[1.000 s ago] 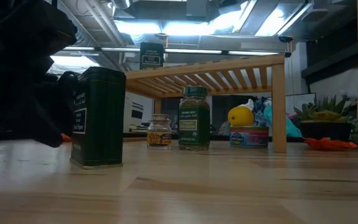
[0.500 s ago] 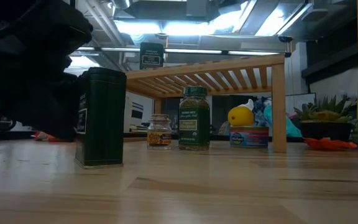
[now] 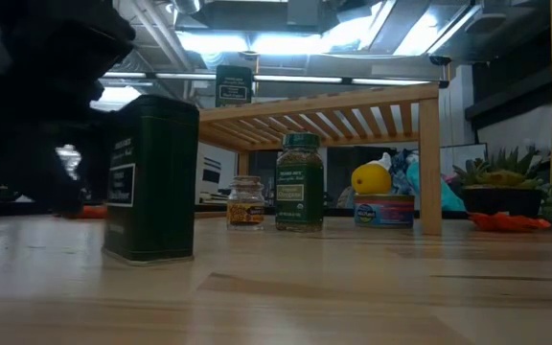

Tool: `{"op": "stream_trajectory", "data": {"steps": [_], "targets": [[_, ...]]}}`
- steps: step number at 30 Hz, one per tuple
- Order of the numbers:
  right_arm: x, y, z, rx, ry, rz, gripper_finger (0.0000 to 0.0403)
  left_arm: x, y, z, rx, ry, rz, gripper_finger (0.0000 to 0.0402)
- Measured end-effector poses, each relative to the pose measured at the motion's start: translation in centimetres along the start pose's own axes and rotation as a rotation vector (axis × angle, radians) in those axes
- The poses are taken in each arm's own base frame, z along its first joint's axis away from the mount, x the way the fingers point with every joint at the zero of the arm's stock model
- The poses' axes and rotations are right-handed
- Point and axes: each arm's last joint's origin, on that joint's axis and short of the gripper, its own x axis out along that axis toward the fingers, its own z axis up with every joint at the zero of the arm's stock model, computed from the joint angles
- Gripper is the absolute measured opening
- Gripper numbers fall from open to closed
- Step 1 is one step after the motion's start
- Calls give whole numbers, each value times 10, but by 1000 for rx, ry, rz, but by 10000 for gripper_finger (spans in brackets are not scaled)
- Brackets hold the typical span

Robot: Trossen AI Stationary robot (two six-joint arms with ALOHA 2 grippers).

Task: Shelf spices
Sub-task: Put the green seasoning can on the shelf

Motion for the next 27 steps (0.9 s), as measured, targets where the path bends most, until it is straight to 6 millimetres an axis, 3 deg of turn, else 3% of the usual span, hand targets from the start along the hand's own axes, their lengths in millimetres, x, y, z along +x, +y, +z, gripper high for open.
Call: {"op": "stream_trajectory", "data": {"steps": [5, 12, 19, 27], "targets": [[0, 0, 0, 4, -1, 2, 5, 0, -4, -2, -89, 18, -48, 143], [0, 1, 0, 7, -2, 3, 5, -1, -13, -6, -65, 58, -21, 143], [0, 1, 1, 7, -3, 3, 5, -1, -2, -7, -122, 61, 134, 143], [0, 1, 0, 6, -3, 3, 5, 0, 8, -6, -212, 51, 105, 143]]}}
